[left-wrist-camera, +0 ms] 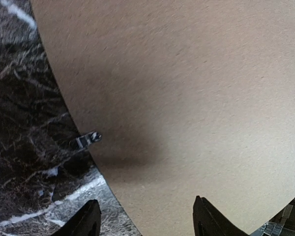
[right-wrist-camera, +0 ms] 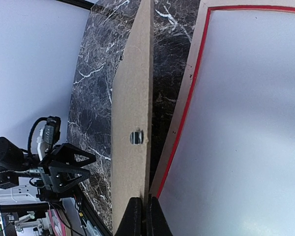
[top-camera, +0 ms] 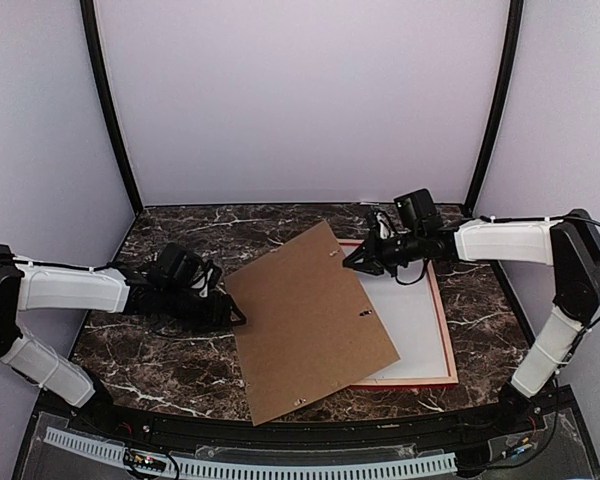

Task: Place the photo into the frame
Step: Move the photo frame to the center of the board.

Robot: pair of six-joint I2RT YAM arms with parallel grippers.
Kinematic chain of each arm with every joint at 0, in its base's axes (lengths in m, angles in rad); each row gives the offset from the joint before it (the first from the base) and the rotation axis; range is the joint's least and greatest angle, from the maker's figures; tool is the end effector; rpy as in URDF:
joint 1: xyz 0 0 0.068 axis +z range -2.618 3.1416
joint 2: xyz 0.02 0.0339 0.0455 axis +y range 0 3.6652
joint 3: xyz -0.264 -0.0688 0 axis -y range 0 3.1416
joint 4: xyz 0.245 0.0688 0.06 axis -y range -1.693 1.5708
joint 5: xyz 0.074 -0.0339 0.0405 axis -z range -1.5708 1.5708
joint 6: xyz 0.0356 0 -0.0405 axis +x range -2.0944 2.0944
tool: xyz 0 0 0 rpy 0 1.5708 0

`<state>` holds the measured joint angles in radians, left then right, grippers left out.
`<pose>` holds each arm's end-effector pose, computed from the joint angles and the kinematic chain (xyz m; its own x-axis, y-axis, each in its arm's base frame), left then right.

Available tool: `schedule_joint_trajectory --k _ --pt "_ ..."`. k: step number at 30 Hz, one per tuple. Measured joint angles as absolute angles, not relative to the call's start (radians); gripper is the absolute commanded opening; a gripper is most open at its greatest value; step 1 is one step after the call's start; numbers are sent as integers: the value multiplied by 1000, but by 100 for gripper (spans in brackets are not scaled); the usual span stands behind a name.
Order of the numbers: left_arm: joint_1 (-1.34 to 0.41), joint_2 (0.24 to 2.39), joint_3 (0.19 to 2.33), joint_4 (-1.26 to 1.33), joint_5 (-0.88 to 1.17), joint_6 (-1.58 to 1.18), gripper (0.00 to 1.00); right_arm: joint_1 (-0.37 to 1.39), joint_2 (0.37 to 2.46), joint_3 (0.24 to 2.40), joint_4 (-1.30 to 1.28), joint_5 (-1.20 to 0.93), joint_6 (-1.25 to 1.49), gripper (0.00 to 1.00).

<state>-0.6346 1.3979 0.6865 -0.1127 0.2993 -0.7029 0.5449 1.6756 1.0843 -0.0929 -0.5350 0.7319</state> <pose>0.2134 -0.1701 0.1798 -0.9214 -0.0887 -0.3783 0.1732 0.7778 -0.6042 0.3032 0.2050 0.2232 -0.9259 0.1111 -0.3611 -0.2218 0.6139 0.7576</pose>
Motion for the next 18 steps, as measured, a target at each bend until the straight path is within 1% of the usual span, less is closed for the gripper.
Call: schedule_joint_trajectory --k 7,13,18 --pt "-633 1425 601 -52 311 -776 70 545 1653 999 -19 -520 773 0" --pt "-633 1445 593 -7 327 -799 70 551 1644 950 41 -519 794 0" --pt "-636 1486 595 68 358 -812 68 554 1644 906 84 -520 805 8"
